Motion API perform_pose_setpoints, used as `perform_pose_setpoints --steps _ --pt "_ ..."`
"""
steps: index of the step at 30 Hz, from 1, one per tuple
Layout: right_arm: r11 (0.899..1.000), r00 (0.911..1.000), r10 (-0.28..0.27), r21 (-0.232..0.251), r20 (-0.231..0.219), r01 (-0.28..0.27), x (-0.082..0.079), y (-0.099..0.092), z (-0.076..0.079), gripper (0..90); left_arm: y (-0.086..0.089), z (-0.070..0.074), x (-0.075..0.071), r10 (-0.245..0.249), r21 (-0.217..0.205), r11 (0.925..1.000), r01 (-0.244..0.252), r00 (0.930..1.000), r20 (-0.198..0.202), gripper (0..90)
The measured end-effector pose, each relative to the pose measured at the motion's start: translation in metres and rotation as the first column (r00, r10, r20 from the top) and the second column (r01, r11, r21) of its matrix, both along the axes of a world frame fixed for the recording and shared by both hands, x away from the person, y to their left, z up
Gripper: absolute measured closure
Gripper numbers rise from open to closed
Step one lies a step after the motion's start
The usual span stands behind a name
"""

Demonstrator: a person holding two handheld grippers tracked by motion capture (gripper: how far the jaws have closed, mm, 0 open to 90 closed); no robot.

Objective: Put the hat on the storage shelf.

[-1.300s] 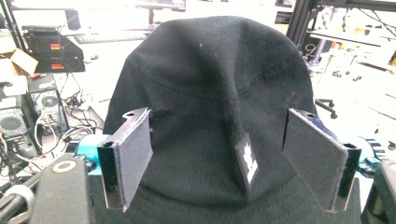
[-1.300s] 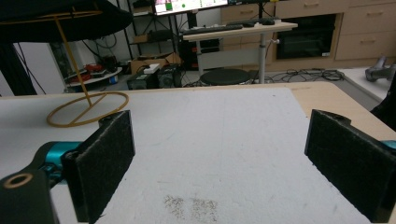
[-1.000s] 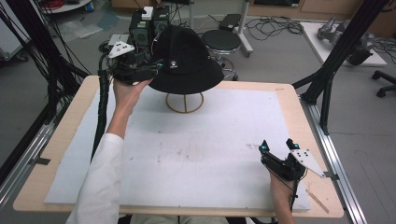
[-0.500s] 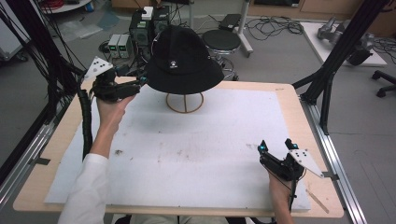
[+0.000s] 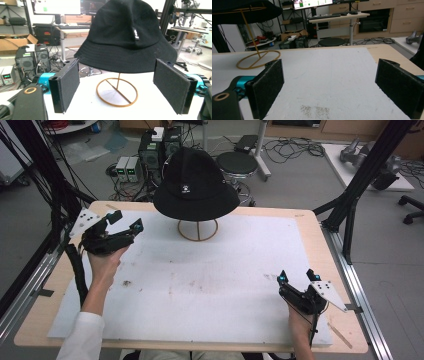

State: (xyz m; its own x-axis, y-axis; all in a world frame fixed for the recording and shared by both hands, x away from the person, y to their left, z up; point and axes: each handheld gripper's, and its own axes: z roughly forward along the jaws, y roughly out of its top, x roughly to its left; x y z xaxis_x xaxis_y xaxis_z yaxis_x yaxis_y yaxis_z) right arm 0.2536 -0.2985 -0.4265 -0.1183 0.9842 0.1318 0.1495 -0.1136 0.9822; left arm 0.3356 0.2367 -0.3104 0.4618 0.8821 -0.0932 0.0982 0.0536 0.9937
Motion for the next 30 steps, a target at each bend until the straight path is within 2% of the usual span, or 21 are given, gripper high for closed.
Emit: perform_pose_setpoints --steps 4,12,18,22,30 --pt "1.000 1.0000 -0.002 -0.004 0.000 0.002 0.001 0.000 0.000 7.4 0.010 -0.009 -0.007 0.021 -0.012 0.9997 -0.021 0.9998 -0.004 21.7" --pt "1.000 1.0000 -0.007 0.007 0.000 0.007 0.000 -0.001 -0.001 7.4 0.032 -0.029 -0.025 0.093 -0.048 0.9946 -0.091 0.9954 0.024 21.6" --pt "1.000 0.9999 -0.013 0.018 -0.001 0.013 0.000 -0.002 -0.001 7.4 0.047 -0.049 -0.035 0.139 -0.062 0.9884 -0.138 0.9902 0.008 20.5" --pt "1.000 0.9999 -0.012 0.026 -0.007 0.012 0.000 -0.003 -0.001 7.4 0.053 -0.060 -0.041 0.142 -0.060 0.9880 -0.142 0.9898 -0.012 20.4" --pt "0.999 0.9997 -0.019 0.048 -0.016 0.020 0.000 -0.005 -0.002 7.4 0.060 -0.076 -0.049 0.169 -0.056 0.9839 -0.170 0.9855 -0.017 19.1"
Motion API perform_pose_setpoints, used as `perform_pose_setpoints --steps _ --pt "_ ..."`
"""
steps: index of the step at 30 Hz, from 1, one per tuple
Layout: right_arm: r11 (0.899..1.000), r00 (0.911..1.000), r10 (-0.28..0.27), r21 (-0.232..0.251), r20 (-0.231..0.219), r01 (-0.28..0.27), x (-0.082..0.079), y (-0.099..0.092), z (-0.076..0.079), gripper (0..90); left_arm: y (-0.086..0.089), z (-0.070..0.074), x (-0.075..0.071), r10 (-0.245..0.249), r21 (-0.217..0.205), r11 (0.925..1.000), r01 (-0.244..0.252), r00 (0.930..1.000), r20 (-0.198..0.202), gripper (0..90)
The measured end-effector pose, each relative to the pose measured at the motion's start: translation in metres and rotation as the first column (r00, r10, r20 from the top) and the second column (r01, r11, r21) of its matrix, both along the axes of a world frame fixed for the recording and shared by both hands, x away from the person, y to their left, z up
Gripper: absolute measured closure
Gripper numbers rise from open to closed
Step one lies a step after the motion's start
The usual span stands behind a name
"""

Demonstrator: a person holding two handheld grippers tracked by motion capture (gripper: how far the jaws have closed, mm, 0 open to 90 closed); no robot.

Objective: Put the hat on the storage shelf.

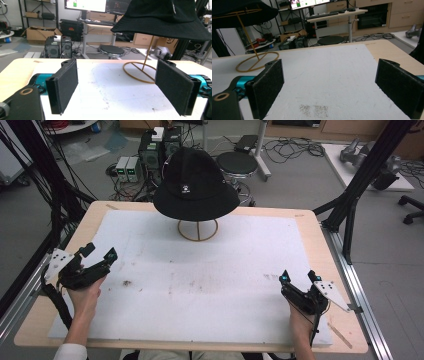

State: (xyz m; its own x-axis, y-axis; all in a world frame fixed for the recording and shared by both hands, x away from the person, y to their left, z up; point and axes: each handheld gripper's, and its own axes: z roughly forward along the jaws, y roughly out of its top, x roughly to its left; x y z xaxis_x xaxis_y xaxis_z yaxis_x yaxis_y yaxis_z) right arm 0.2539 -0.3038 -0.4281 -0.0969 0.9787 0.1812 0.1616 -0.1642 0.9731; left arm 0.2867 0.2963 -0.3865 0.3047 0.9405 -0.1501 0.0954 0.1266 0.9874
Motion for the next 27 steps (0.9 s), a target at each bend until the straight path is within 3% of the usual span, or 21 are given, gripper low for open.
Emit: perform_pose_setpoints --steps 9,16,27 --pt "1.000 1.0000 0.001 0.001 -0.001 -0.001 0.000 0.000 0.000 7.4 0.004 -0.012 -0.008 0.026 0.011 0.9996 -0.026 0.9997 -0.001 19.1" --pt "1.000 1.0000 0.002 0.000 -0.006 -0.002 0.000 0.000 0.000 7.4 0.007 -0.018 -0.014 0.068 0.025 0.9973 -0.069 0.9975 0.021 19.7" --pt "1.000 0.9998 0.011 0.003 -0.014 -0.011 0.001 0.001 -0.001 7.4 0.010 -0.025 -0.022 0.078 0.024 0.9967 -0.078 0.9969 0.014 19.9"
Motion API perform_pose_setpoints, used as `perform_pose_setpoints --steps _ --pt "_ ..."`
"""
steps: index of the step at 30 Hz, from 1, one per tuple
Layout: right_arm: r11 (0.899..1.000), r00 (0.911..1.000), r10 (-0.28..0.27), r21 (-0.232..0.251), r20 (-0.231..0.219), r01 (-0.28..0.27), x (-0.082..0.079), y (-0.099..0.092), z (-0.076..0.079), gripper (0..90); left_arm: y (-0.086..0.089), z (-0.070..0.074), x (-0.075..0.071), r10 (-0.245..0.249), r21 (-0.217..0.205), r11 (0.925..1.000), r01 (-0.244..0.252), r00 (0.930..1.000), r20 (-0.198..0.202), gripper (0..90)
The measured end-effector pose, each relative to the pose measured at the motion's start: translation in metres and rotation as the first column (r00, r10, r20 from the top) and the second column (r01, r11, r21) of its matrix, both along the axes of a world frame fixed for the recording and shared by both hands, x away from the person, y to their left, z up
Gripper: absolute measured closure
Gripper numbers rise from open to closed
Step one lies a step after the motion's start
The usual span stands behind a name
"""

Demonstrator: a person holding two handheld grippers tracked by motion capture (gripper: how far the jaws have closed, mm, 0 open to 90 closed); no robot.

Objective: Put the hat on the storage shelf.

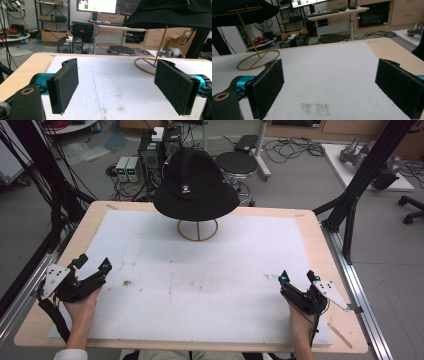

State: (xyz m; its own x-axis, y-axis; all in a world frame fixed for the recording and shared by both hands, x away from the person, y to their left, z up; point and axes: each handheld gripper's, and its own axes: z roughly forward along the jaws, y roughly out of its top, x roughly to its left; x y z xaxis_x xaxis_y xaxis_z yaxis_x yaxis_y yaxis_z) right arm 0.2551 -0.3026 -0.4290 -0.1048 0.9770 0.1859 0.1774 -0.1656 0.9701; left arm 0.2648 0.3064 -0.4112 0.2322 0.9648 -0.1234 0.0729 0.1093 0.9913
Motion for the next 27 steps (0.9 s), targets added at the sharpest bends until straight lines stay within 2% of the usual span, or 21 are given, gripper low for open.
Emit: perform_pose_setpoints --steps 11,27 --pt "1.000 1.0000 0.006 0.007 -0.007 -0.006 0.0015 -0.0001 -0.0007 7.4 -0.0010 -0.0065 -0.0065 0.001 0.030 0.9995 0.000 0.9999 -0.016 19.9" --pt "1.000 0.9999 0.006 0.017 -0.016 -0.006 0.0021 0.0000 -0.0012 7.4 -0.0014 -0.0105 -0.0056 -0.014 0.029 0.9995 0.015 0.9993 -0.034 20.8"
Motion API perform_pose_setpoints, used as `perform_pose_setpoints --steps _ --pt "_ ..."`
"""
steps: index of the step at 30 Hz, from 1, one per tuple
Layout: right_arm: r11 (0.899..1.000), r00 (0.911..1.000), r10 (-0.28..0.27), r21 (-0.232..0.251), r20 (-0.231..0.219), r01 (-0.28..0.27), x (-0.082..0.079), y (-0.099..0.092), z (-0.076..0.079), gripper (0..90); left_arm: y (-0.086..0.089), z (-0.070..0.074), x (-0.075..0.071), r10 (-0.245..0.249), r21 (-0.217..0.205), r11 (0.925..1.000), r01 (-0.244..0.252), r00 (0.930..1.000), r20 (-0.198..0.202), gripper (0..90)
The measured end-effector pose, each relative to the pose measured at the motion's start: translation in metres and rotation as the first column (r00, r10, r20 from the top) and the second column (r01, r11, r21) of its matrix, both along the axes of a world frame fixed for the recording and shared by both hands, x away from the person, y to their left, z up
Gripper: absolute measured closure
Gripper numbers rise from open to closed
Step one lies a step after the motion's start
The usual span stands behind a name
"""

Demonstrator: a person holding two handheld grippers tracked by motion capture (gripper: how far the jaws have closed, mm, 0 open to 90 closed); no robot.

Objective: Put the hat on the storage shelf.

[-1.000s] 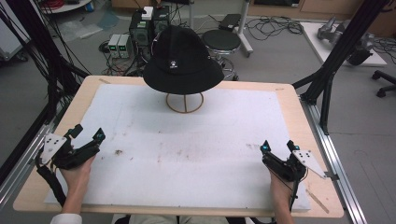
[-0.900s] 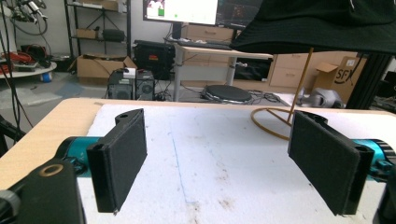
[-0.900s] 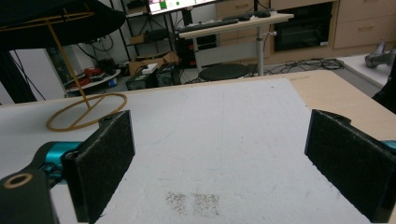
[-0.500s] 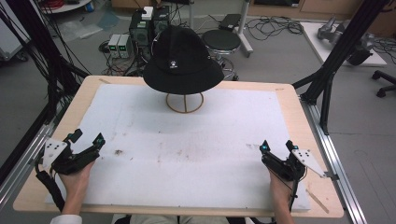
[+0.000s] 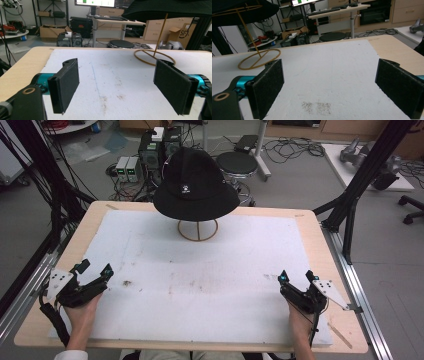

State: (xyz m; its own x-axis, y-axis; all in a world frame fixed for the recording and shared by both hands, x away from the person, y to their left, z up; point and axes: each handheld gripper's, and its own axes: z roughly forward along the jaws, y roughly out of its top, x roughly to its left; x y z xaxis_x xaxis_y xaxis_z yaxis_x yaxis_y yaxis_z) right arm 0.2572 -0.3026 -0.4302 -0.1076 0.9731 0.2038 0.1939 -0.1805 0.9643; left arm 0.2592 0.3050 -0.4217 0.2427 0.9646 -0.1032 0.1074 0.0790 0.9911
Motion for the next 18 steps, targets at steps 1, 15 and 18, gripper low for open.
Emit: perform_pose_setpoints --steps 1,15,18 --pt "1.000 1.0000 0.000 0.002 -0.002 0.000 -0.0002 0.0001 0.0001 7.4 -0.0002 -0.0001 0.0000 -0.001 0.002 1.0000 0.001 1.0000 -0.002 20.8" --pt "1.000 1.0000 0.002 0.007 -0.008 -0.002 -0.0029 -0.0010 -0.0017 7.4 -0.0014 -0.0029 -0.0018 -0.014 -0.001 0.9999 0.014 0.9998 -0.013 21.0" --pt "1.000 0.9999 -0.002 0.024 -0.011 0.002 -0.0059 -0.0027 -0.0022 7.4 -0.0020 -0.0033 -0.0040 -0.019 -0.001 0.9998 0.019 0.9997 -0.015 21.0"
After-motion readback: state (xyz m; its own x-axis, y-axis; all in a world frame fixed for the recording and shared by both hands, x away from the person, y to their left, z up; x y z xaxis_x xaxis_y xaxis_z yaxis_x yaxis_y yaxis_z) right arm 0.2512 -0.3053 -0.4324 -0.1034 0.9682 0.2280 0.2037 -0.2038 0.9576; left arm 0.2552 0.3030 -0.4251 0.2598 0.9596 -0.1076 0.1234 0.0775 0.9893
